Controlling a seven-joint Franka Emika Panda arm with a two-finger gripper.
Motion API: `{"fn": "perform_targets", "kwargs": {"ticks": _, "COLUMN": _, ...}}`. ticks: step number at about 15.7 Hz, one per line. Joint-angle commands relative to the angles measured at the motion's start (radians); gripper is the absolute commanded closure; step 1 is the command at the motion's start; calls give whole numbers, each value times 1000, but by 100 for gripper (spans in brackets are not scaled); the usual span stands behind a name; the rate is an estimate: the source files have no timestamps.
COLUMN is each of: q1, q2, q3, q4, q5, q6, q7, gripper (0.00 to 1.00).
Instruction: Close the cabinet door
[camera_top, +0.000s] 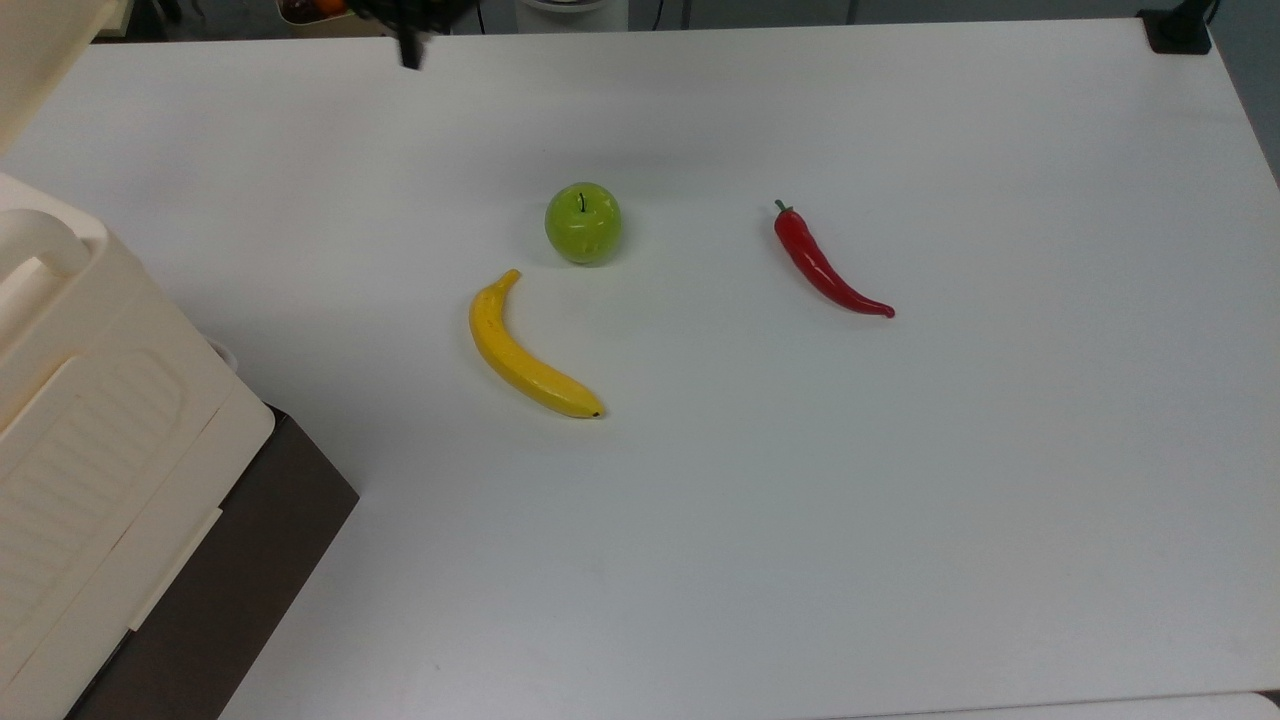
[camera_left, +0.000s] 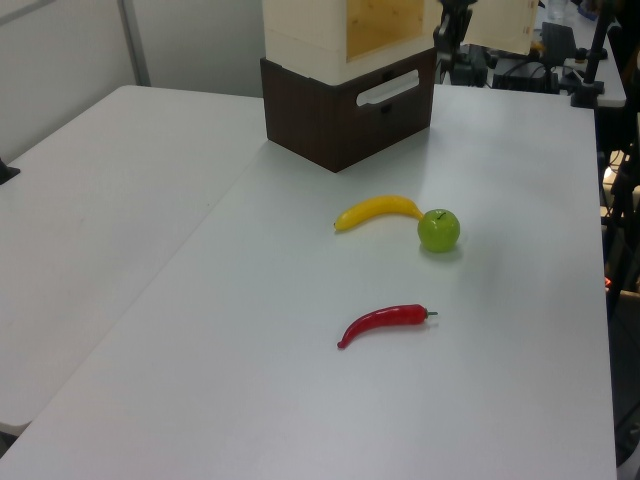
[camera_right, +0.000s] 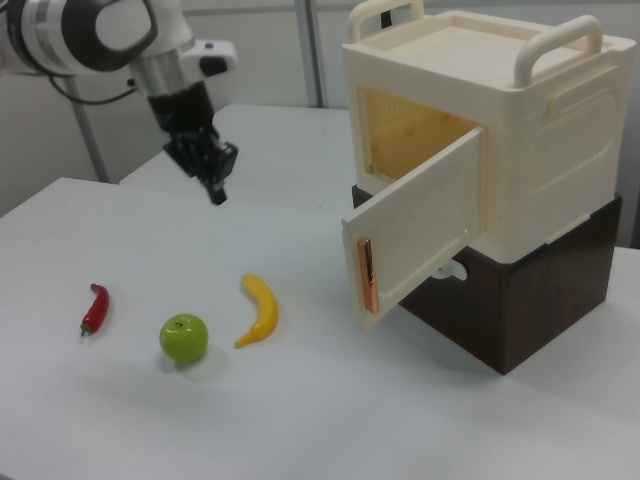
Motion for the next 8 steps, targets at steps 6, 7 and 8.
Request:
{"fn": "perform_targets", "kwargs": {"ticks": 6, "q1": -173, "q2": -6, "q3": -23, "q4": 168, "q5": -1, "q6": -4, "q7": -10, "gripper": 100}}
{"fn": "perform_targets", "kwargs": {"ticks": 7, "q1": -185, "q2": -5, "q3": -38, "q4": 190, "q5": -1, "q6": 5, "q7": -19, "gripper": 100}}
{"fn": "perform_targets", "kwargs": {"ticks": 8, "q1": -193, "q2": -5, "q3": -58, "q4": 202, "q5": 0, "q6": 26, "q7": -21, "gripper": 100}}
